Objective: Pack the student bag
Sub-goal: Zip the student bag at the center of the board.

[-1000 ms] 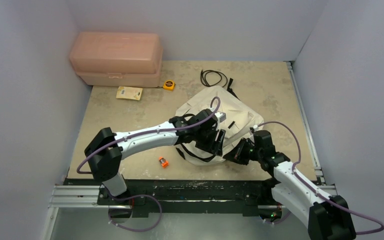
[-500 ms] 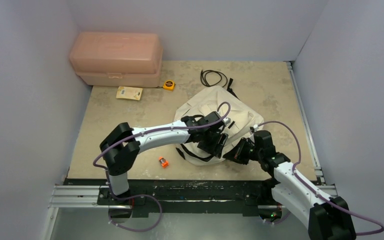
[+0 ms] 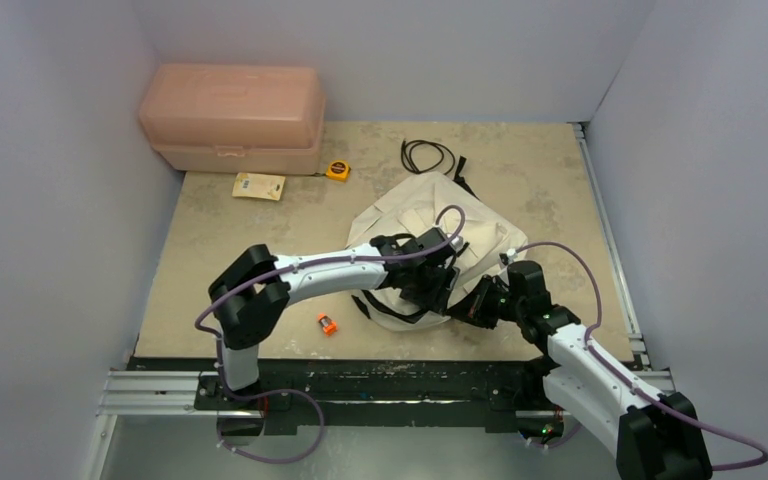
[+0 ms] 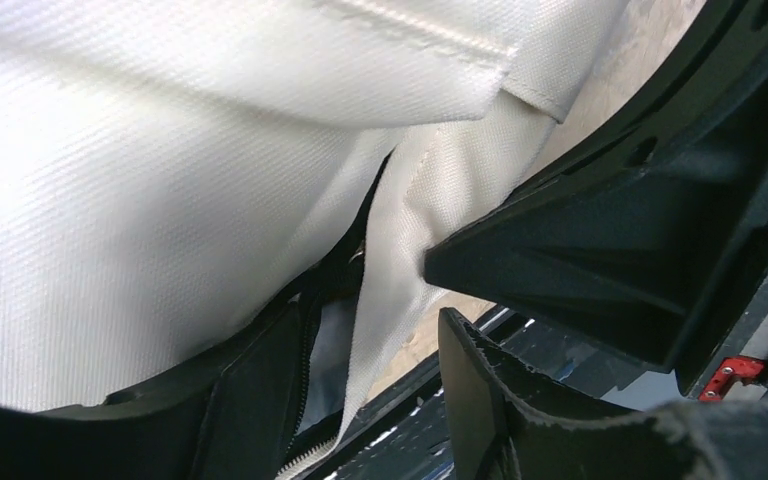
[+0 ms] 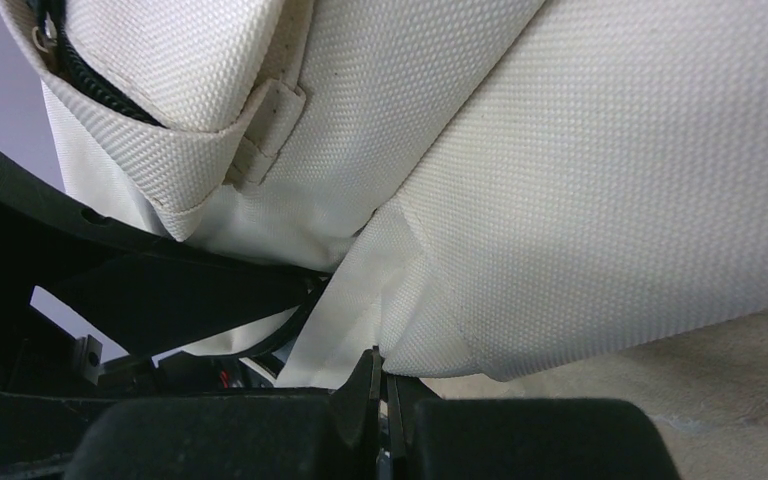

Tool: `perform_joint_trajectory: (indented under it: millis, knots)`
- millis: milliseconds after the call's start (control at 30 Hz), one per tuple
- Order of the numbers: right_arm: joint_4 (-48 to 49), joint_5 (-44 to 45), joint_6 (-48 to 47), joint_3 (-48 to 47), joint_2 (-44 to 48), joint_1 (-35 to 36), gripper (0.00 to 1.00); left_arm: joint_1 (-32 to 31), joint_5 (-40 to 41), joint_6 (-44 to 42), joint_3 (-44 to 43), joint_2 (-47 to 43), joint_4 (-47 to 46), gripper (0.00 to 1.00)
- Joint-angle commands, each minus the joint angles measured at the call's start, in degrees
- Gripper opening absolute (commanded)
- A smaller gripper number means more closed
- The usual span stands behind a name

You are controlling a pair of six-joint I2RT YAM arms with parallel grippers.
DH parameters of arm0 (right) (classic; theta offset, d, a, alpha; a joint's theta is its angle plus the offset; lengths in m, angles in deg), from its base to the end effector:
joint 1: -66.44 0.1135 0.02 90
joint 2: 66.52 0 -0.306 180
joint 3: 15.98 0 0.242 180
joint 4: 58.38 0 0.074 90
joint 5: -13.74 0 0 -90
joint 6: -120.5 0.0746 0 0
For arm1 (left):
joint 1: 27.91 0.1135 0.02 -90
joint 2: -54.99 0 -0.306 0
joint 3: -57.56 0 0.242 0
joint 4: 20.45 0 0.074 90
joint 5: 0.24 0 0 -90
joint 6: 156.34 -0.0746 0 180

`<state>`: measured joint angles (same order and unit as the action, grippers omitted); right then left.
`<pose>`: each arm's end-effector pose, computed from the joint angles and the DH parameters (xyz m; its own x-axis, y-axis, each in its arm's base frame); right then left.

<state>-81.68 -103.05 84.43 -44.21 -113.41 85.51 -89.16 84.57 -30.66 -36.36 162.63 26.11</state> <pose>0.1258 0.0791 0.1655 -0.8638 0.4648 -0.1942 0.1526 0.6088 0.7785 0.1967 -0.3726 0.2189 -0.8611 0.3620 -0.3569 0.4831 0.8013 -0.3530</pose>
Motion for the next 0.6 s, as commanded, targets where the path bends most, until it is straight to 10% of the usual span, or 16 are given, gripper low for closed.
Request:
perform_joint_trajectory:
  millis: [0, 567]
  knots:
    - [3.15, -0.99, -0.75, -0.19, 0.18, 0.07, 0.0, 0.26, 4.53, 9.73, 4.3, -5.93, -4.18, 0.53]
    - [2.98, -1.56, -0.76, -0.63, 0.59, 0.01, 0.0, 0.7, 7.09, 52.67, 0.86, -5.23, 12.4, 0.34]
